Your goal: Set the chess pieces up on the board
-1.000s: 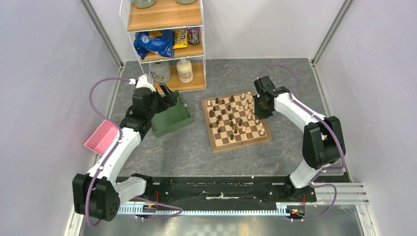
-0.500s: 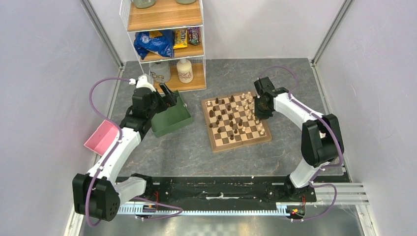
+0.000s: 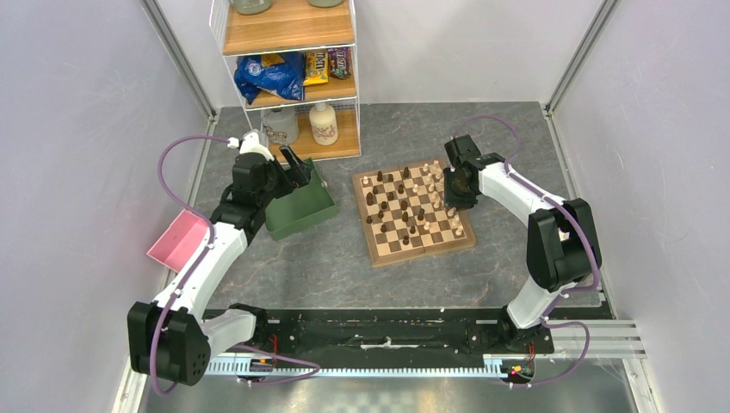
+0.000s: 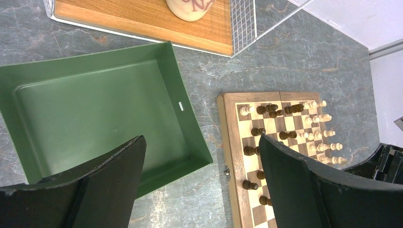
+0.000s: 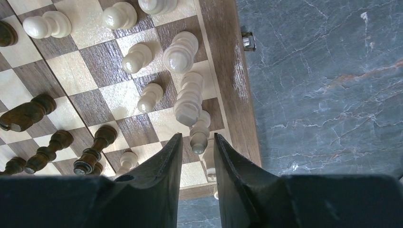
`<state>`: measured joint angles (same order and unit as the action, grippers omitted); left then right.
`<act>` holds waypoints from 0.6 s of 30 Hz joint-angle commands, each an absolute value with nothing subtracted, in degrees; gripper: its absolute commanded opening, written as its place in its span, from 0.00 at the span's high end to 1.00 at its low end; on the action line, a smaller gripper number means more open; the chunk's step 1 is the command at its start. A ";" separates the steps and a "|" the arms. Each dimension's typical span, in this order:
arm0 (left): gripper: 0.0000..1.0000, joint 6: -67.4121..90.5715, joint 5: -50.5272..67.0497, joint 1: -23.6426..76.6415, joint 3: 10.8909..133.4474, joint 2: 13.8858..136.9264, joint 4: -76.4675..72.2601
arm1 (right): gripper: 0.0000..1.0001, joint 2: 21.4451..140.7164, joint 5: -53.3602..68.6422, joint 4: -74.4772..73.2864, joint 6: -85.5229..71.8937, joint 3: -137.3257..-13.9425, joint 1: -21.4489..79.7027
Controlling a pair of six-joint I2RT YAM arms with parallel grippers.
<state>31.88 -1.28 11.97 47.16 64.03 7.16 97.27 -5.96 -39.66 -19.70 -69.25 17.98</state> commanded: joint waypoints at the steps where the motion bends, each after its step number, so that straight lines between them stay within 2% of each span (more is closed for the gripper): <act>1: 0.04 32.17 -0.44 11.68 47.29 64.06 4.83 | 0.61 94.53 -7.19 -40.32 -19.36 -70.37 17.68; 11: 0.04 32.17 -0.61 11.60 46.93 63.49 4.99 | 0.53 87.68 -3.98 -41.85 -19.33 -75.08 18.61; 18: 0.04 32.35 -0.25 11.60 46.59 63.58 4.63 | 0.52 93.27 -2.47 -41.53 -19.36 -80.89 23.19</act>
